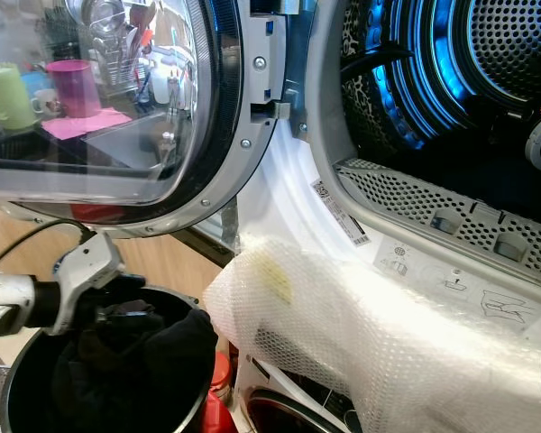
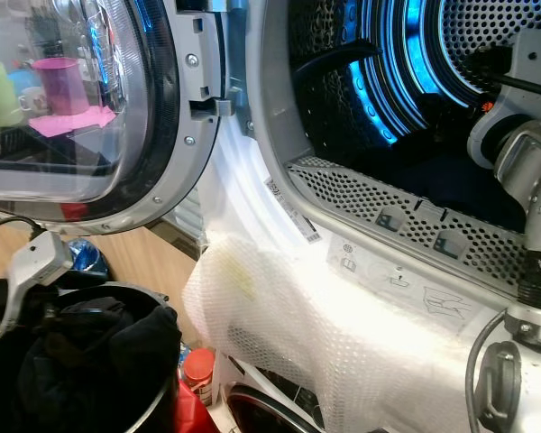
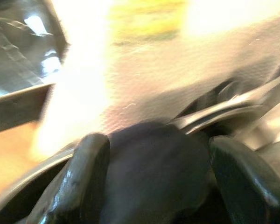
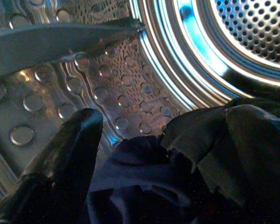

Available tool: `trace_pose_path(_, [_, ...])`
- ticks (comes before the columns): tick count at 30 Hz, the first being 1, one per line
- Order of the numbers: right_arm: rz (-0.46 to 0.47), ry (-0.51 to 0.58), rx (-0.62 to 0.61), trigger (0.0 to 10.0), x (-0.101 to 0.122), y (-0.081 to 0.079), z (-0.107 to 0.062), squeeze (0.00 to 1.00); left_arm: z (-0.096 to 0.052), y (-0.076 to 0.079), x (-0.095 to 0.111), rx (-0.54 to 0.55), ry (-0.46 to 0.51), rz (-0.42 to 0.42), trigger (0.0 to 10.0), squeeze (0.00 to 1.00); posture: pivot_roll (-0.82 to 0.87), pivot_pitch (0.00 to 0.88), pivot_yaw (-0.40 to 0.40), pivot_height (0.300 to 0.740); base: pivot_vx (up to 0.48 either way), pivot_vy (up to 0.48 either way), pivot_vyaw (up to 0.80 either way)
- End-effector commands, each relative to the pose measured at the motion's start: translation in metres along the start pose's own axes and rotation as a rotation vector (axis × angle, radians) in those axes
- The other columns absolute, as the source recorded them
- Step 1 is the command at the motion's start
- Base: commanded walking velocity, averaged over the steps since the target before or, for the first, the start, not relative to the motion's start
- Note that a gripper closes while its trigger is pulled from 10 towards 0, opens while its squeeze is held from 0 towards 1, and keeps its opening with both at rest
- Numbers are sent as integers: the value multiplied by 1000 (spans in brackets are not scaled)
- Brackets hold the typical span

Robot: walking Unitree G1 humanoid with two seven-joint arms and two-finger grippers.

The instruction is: Clothes washing

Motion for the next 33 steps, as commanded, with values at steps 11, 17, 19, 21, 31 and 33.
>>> trace_pose_path(11, [-64,59,-57,10000,15,12,-12,698,83,46,11,-22,189,-126,10000,0,170,0,-67,740,0,0,0])
trace_pose_path(17, [-55,97,-69,10000,59,9,-45,0,95,50,5,-5,172,-136,10000,0,97,0,-73,740,0,0,0])
trace_pose_path(19, [-44,100,-65,10000,64,8,-50,0,96,50,4,-1,166,-137,10000,0,87,0,-75,740,0,0,0])
trace_pose_path(21, [-32,98,-71,10000,68,8,-55,0,98,50,2,0,158,-133,10000,0,82,0,-76,740,0,0,0])
trace_pose_path(31, [-61,-14,-4,10000,62,1,-90,0,118,37,5,99,185,-163,10000,0,6,0,-134,740,0,0,0])
trace_pose_path(33, [-59,-21,-23,10000,64,1,-98,0,122,37,5,106,187,-168,10000,0,-2,0,-135,740,0,0,0])
Point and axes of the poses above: a point about 5 cm out from each wrist's last joint towards the gripper, its own z axis pointing out of the wrist towards the gripper, its own x axis along the axis of the wrist's last joint, y = z × x, the point moved 4 cm from there along z, pointing out of the wrist towards the gripper, and after that the axes turned 14 degrees about z, right-handed, at the moved point
